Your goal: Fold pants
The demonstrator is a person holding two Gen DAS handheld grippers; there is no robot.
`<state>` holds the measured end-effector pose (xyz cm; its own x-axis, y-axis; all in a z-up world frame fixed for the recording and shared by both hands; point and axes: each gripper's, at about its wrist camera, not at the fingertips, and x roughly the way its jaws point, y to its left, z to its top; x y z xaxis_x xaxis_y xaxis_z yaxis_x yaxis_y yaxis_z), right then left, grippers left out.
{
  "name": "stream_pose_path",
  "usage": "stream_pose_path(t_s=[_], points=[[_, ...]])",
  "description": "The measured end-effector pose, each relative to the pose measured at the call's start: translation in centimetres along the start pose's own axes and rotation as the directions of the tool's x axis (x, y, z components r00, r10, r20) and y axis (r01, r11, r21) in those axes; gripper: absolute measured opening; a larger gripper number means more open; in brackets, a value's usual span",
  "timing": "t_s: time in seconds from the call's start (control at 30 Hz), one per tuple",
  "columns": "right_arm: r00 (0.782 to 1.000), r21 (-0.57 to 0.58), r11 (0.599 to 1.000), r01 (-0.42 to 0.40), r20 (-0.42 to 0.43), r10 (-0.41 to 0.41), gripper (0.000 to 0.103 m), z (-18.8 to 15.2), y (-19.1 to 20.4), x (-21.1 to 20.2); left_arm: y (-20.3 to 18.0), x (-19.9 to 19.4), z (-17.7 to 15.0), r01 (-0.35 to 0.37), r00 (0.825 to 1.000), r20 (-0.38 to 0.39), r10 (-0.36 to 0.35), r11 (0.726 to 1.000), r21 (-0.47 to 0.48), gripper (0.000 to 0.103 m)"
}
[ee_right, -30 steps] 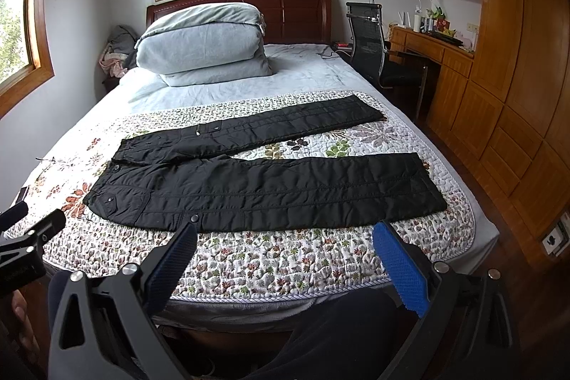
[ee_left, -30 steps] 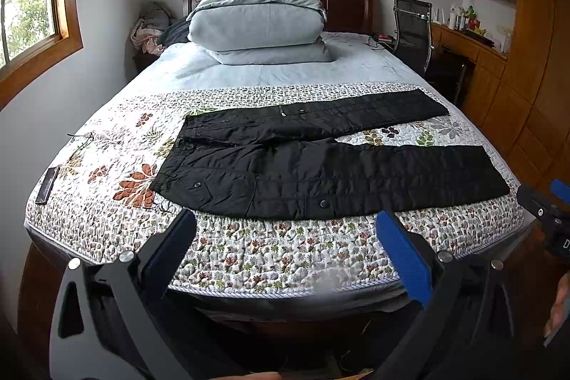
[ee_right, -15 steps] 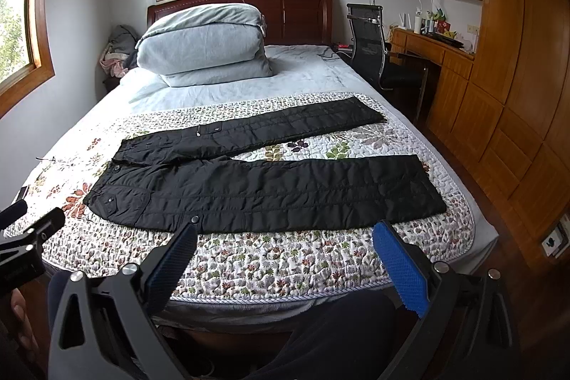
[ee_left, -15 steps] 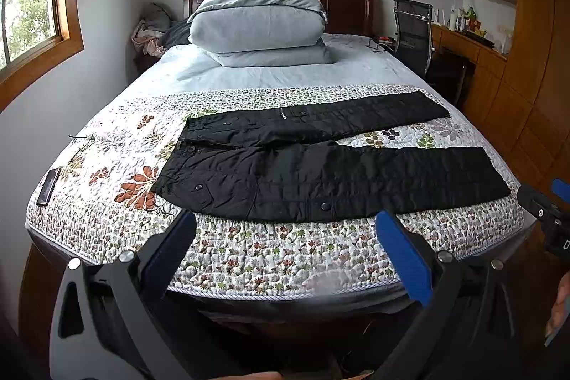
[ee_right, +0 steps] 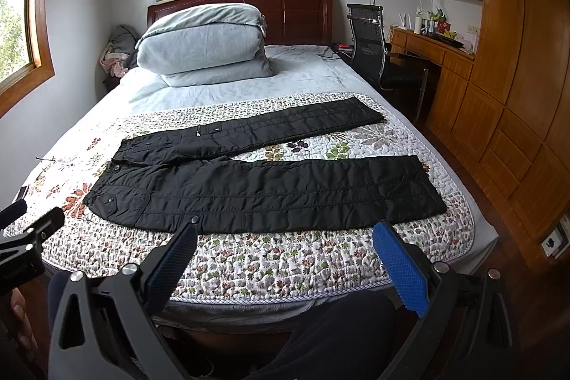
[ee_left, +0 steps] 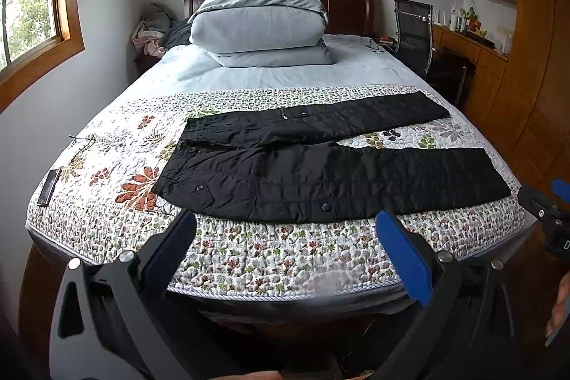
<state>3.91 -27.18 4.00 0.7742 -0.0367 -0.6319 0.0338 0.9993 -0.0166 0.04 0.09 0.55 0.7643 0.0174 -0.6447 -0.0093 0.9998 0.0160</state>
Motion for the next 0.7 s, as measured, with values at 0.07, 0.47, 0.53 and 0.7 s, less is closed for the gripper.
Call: stream_pose_path(t_s=[0.07, 0.47, 0.53, 0.7], points=[[1.0, -0.001, 1.0, 0.0, 0.0, 0.0, 0.1, 0.01, 0.0, -0.01, -0.08, -0.03, -0.01, -0.001, 1.0, 0.0, 0.001, 1.0, 0.001, 0.1], [1.0, -0.004, 1.0, 0.002, 0.002, -0.002, 0.1, 0.06, 0.17, -0.09, -0.06, -0.11, 0.04, -0.003, 1.0, 0.002, 0.003, 1.0, 0.0, 0.1], [1.0, -0.004, 1.0, 0.002, 0.002, -0.002, 0.1, 0.07, 0.14, -0.1, -0.09, -0.05, 0.08, -0.002, 1.0, 0.001, 0.002, 1.0, -0.001, 0.1], [1.0, -0.002, 1.0, 0.001, 0.001, -0.001, 0.1, 0.05, 0.08, -0.15, -0.06, -0.13, 0.09, -0.005, 1.0, 0.002, 0.005, 1.0, -0.001, 0.1]])
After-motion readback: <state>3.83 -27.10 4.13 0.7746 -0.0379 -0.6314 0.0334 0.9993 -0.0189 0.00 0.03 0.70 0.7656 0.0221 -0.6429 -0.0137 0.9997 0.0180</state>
